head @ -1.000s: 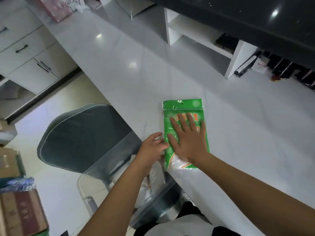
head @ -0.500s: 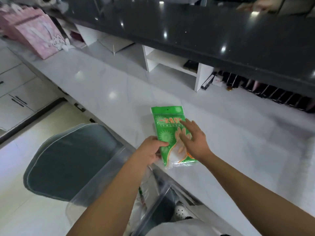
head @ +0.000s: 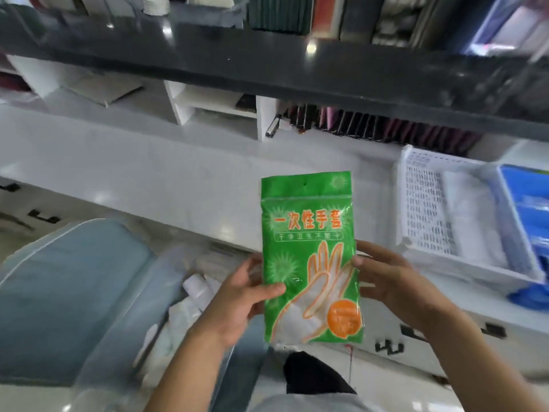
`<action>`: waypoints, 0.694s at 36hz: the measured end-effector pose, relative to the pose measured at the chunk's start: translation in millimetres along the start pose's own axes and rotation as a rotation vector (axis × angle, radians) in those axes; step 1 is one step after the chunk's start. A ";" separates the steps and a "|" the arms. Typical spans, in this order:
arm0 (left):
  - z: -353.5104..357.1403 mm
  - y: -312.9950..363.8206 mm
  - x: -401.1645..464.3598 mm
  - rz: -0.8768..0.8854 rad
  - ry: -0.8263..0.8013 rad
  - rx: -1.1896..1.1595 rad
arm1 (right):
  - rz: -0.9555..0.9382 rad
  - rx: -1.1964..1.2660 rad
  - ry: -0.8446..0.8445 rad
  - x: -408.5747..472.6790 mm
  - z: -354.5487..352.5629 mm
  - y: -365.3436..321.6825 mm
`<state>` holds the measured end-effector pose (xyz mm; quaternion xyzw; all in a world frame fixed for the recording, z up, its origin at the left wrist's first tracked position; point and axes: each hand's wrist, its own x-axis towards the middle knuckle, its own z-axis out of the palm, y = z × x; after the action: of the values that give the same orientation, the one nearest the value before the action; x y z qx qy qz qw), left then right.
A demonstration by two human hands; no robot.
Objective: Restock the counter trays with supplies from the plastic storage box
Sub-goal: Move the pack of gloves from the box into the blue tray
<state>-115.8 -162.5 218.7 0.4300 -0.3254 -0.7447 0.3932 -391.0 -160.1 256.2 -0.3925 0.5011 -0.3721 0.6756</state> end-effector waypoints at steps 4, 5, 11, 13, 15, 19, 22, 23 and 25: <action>36.9 -20.7 -8.7 -0.016 -0.173 -0.002 | -0.009 -0.038 0.112 -65.4 -17.9 1.4; 45.9 -25.3 -9.9 -0.023 -0.204 -0.006 | -0.003 -0.040 0.142 -80.3 -22.1 3.1; 92.8 -38.7 -11.8 -0.044 -0.376 0.060 | -0.027 -0.027 0.264 -146.9 -41.6 8.4; 107.5 -39.2 -10.4 -0.045 -0.405 0.095 | -0.052 -0.030 0.297 -159.0 -48.6 6.2; 121.6 -39.4 -9.0 -0.014 -0.399 0.160 | -0.083 -0.041 0.330 -164.8 -56.5 2.5; 146.2 -38.3 -2.6 0.048 -0.374 0.246 | -0.114 -0.023 0.321 -165.9 -79.8 -6.2; 168.3 -40.9 11.7 0.058 -0.373 0.260 | -0.107 -0.018 0.311 -163.7 -109.1 -11.7; 177.6 -42.8 18.6 0.059 -0.372 0.263 | -0.104 -0.015 0.306 -163.2 -121.1 -13.1; 199.9 -46.9 34.4 0.059 -0.381 0.267 | -0.104 -0.016 0.282 -162.8 -146.8 -16.8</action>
<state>-320.3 -140.6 250.6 0.3203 -0.5017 -0.7509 0.2862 -571.1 -44.3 306.1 -0.3673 0.5729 -0.4538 0.5753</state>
